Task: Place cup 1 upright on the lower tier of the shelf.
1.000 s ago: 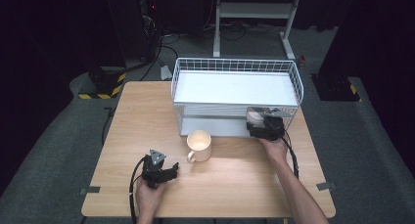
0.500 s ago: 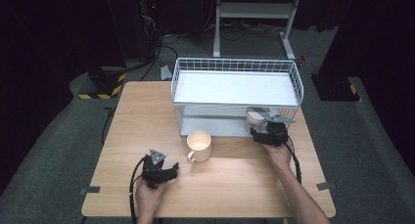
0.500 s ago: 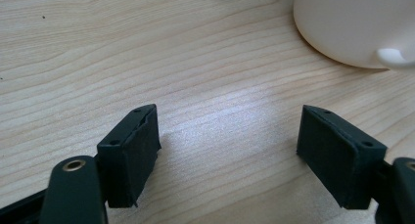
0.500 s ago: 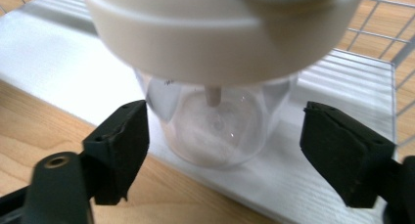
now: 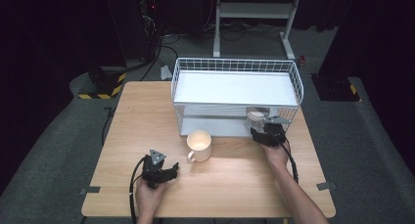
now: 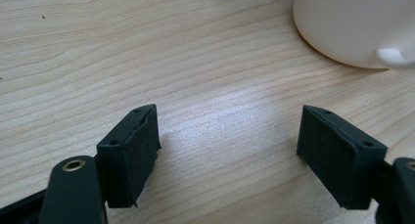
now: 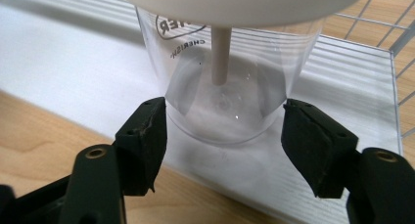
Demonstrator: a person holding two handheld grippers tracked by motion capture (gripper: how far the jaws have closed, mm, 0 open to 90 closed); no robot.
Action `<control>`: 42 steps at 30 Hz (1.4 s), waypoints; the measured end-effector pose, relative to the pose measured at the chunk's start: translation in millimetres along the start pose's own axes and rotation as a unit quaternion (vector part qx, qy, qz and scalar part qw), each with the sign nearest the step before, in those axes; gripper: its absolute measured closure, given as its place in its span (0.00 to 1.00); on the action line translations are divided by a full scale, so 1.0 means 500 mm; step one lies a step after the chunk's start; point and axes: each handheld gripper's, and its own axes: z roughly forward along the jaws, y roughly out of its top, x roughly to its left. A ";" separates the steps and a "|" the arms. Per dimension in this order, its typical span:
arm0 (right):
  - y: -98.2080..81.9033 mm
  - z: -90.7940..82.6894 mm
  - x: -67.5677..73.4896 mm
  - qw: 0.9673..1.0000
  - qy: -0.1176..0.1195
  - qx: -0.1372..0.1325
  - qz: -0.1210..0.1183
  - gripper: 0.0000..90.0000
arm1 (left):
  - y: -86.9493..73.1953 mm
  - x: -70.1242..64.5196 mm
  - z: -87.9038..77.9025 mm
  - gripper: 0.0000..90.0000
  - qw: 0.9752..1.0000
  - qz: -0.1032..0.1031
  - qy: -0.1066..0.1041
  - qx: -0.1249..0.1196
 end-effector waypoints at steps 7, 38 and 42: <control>0.005 0.018 -0.004 1.000 -0.009 0.011 0.012 0.42 | 0.000 0.000 0.000 0.26 1.000 -0.001 0.000 0.000; 0.027 0.037 -0.010 0.999 -0.024 0.024 0.013 0.55 | 0.000 -0.001 0.000 0.26 1.000 -0.004 -0.001 -0.001; 0.023 0.027 -0.014 1.000 -0.018 0.018 0.009 0.57 | 0.000 -0.001 0.000 0.26 1.000 -0.004 -0.001 -0.001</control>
